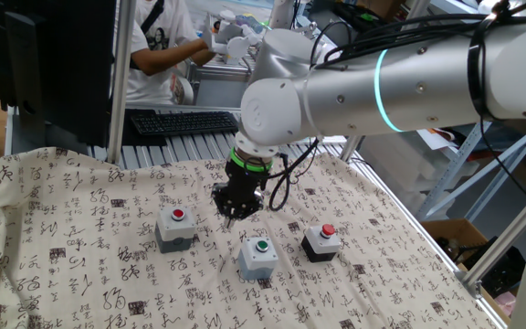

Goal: Press three buttons from left to right in sequence

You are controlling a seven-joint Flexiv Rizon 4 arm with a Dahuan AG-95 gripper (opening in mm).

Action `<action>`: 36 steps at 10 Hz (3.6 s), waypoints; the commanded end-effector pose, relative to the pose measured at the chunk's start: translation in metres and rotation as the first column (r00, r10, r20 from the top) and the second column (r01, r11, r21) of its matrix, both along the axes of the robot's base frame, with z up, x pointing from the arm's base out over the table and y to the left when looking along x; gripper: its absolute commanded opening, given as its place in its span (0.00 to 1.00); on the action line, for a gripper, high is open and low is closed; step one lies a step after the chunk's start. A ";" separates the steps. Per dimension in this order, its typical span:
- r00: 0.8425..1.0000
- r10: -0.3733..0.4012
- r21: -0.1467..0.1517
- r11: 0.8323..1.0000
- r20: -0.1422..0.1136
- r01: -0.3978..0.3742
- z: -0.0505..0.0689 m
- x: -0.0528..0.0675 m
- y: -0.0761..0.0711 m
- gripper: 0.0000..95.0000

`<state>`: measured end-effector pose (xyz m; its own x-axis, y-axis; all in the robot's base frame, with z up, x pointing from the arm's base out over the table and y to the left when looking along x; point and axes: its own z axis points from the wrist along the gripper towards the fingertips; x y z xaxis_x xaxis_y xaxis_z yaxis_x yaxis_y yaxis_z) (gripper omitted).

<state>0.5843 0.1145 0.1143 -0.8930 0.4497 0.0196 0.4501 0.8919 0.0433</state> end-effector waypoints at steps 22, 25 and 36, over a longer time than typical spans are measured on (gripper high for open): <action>0.998 -0.063 -0.004 0.998 -0.005 0.063 0.001 0.040 0.082 0.00; 0.998 -0.069 -0.001 0.998 0.002 0.069 -0.003 0.046 0.086 0.00; 0.992 -0.122 0.035 0.992 0.011 0.122 -0.007 0.064 0.098 0.00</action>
<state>0.6478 0.2122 0.1078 -0.8301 0.5570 0.0267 0.5572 0.8264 0.0811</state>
